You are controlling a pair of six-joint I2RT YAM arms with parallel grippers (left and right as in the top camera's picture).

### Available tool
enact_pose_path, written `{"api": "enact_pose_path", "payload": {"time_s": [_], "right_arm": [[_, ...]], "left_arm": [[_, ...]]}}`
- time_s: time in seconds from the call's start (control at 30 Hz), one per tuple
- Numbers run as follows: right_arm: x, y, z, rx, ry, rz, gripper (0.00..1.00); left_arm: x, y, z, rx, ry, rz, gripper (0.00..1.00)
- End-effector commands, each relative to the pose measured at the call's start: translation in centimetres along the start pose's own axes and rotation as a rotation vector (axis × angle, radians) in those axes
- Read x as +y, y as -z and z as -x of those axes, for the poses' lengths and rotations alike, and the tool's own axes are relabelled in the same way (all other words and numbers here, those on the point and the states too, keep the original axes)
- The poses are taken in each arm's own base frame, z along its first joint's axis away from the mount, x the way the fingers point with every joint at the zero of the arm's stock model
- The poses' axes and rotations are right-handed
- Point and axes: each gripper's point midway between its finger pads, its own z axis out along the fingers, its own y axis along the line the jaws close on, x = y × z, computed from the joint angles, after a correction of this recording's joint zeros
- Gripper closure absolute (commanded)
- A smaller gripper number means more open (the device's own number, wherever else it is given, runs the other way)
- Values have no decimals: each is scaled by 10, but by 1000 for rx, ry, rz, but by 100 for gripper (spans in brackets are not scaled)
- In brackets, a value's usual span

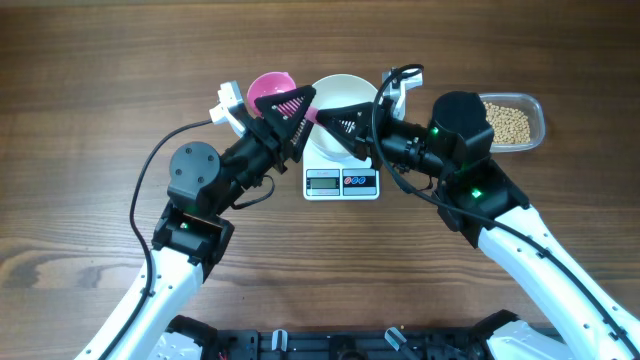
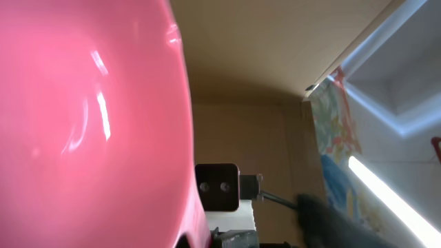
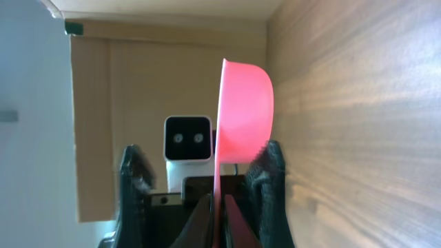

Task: Scoop item into bowl and weigh 150g on scale
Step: 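Take the scoop with the right gripper and release it from the left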

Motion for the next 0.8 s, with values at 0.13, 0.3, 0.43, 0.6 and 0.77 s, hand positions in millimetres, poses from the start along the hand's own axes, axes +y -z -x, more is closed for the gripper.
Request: {"api": "enact_pose_path", "payload": {"time_s": [0.13, 0.3, 0.43, 0.6, 0.77], "right_arm": [[-5, 27, 68, -222, 170, -71, 95], [-12, 81, 114, -309, 265, -301, 95], [-9, 141, 139, -387, 327, -503, 96], [-38, 208, 162, -470, 284, -658, 96], [-48, 237, 171, -520, 268, -710, 96]], "left_arm": [[7, 0, -10, 58, -177, 31, 0], [56, 7, -15, 125, -406, 211, 0], [83, 19, -19, 192, -584, 315, 1], [89, 59, 20, 154, -812, 764, 0], [39, 61, -1, 237, -840, 675, 0]]}}
